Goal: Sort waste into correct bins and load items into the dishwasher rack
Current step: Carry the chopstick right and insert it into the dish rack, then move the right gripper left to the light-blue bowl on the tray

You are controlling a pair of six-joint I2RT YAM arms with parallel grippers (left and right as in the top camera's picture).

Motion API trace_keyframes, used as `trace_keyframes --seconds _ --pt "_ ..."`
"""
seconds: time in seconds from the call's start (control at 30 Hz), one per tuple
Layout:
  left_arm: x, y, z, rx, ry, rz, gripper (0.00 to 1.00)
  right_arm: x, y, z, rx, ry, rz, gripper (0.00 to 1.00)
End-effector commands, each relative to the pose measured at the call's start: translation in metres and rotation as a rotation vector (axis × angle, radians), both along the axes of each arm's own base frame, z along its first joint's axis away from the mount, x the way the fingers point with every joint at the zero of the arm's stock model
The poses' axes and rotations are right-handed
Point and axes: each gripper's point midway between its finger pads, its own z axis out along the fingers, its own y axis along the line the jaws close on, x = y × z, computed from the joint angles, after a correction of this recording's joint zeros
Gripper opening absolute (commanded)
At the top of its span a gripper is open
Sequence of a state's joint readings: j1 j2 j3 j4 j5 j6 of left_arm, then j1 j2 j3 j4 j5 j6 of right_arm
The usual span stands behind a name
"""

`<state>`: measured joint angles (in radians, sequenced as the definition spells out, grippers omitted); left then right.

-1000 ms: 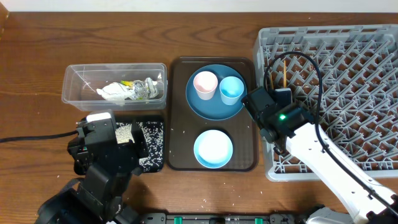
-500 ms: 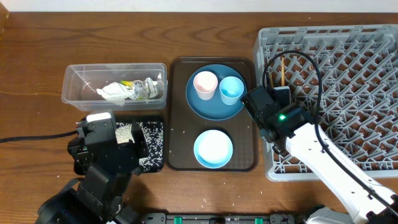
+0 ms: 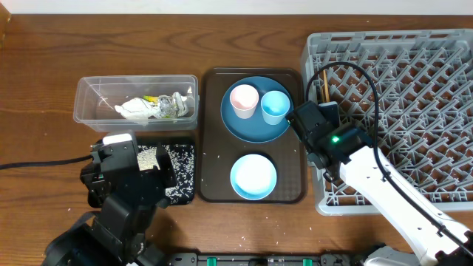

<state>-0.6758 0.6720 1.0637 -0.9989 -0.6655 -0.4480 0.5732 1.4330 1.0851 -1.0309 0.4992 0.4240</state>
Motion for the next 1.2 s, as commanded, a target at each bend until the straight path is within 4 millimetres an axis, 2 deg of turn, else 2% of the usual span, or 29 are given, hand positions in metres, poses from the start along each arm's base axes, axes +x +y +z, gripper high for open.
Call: trace_keyframes --seconds 0.0,0.17,0.27,0.33,0.67,0.9,0.97,1.03,1.17 --pt "0.000 0.005 0.007 -0.001 -0.020 0.023 0.99 -0.001 -0.002 0.000 -0.009 0.010 0.020 0.01" --pt "0.000 0.005 0.007 -0.001 -0.020 0.023 0.99 -0.002 -0.002 -0.001 -0.006 0.014 0.021 0.03" --pt "0.000 0.005 0.007 -0.001 -0.020 0.023 0.99 -0.002 -0.001 -0.001 -0.004 0.015 0.021 0.13" --pt "0.000 0.005 0.007 -0.001 -0.020 0.023 0.99 -0.002 -0.001 -0.001 -0.004 0.015 0.021 0.15" --pt "0.000 0.005 0.007 -0.001 -0.020 0.024 0.99 -0.002 -0.001 -0.001 0.004 0.010 0.005 0.18" --pt "0.000 0.005 0.007 -0.001 -0.020 0.024 0.99 -0.002 0.008 -0.004 0.061 0.013 -0.002 0.21" --pt "0.000 0.005 0.007 -0.001 -0.020 0.023 0.99 0.000 0.015 -0.005 0.101 0.011 0.006 0.21" --pt "0.000 0.005 0.007 -0.001 -0.020 0.023 0.99 0.002 0.033 -0.008 0.193 0.020 0.027 0.21" --pt "0.000 0.005 0.007 -0.001 -0.020 0.024 0.99 0.004 0.094 -0.005 0.523 0.059 0.080 0.21"
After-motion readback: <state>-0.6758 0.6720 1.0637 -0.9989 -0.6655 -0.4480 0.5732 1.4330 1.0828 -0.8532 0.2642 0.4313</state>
